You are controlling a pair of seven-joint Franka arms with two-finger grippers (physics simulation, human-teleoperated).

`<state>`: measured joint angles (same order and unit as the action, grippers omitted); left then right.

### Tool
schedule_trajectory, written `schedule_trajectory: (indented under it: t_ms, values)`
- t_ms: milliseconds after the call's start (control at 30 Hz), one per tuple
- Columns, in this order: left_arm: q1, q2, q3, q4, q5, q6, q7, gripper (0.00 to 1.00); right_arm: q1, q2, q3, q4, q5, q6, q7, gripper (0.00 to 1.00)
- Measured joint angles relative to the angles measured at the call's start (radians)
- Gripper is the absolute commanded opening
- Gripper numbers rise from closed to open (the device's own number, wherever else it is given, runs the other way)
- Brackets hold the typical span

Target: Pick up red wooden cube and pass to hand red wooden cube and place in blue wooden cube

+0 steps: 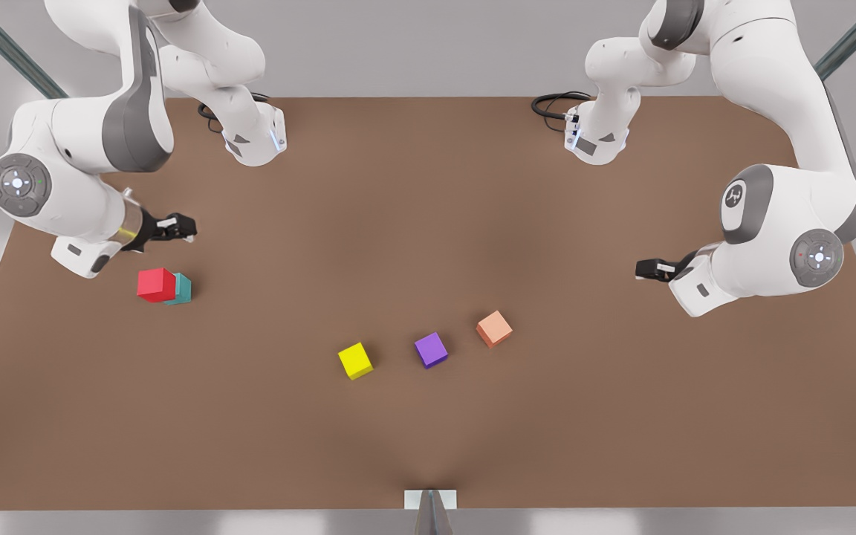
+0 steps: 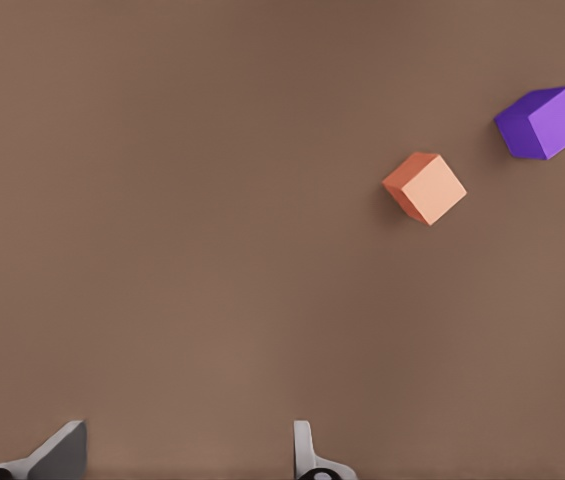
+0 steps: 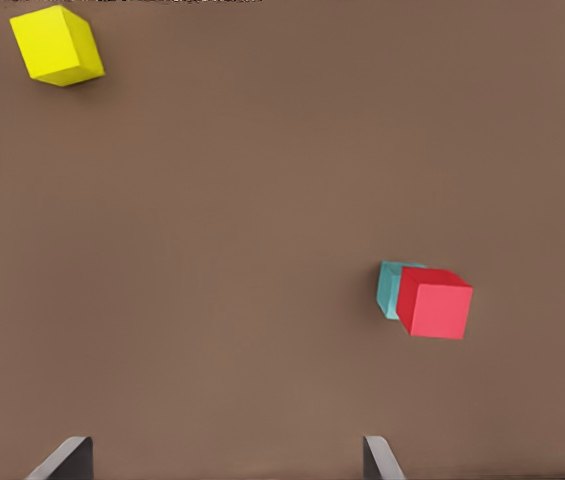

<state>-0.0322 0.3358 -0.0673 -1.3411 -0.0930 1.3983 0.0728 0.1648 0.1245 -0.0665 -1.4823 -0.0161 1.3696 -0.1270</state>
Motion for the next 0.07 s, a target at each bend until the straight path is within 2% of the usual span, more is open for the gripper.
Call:
schedule_trajectory:
  t_ms: [67]
  values:
    - [0.000, 0.001, 0.000, 0.000, -0.001, -0.001, 0.000, 1.00, -0.001, -0.003, 0.000, 0.000, -0.007, 0.006, 0.024, 1.00]
